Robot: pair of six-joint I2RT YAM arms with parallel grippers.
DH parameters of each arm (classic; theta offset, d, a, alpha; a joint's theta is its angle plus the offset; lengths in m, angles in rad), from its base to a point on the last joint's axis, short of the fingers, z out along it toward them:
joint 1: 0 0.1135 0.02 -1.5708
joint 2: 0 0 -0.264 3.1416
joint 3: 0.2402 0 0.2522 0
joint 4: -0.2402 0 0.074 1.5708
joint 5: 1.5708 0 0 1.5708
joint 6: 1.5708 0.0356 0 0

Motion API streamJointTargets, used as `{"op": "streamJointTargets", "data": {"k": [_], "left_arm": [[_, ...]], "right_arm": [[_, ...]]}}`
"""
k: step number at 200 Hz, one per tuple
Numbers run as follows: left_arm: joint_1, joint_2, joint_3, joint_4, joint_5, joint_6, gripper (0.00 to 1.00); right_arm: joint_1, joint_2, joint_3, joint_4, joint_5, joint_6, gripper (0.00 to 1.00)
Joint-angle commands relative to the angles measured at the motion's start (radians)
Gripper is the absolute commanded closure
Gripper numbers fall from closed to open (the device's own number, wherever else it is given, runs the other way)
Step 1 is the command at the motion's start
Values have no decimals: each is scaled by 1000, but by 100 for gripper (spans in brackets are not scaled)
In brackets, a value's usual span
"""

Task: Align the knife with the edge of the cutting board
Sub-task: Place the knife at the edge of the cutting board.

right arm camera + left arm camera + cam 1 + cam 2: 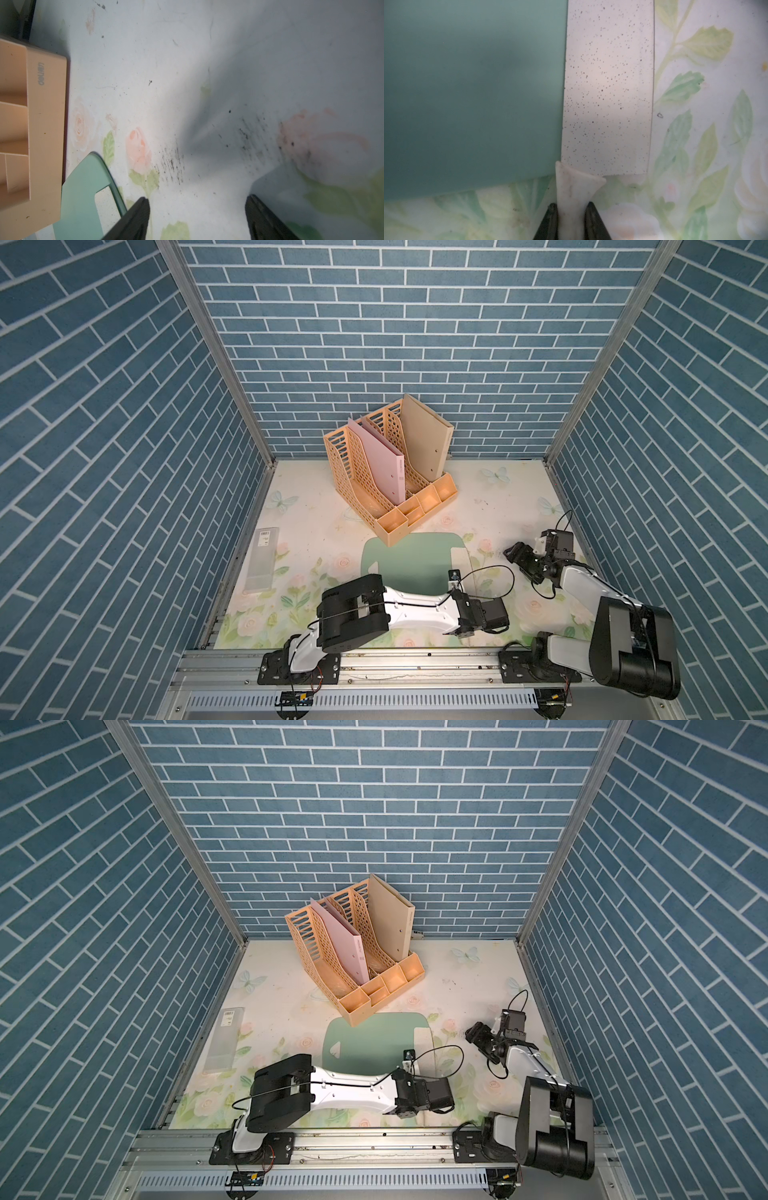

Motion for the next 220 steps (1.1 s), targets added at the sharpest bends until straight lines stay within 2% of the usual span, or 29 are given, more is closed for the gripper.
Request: {"op": "streamJointTargets", "data": {"k": [1,35,126,220], "left_arm": [[10,5,-16,-16,-21,-7,96],[11,5,-17,-21,-21,-7,88],[16,16,-12,-11,-8,-1,79],[15,28,-9,0,4,17,80]], "right_arm": [[-4,9,-7,0,-11,-26,24],[-4,7,-6,-2,-11,-26,24],[-5,10,-2,-2,-18,-27,23],[-4,14,-5,-1,-21,-26,23]]}}
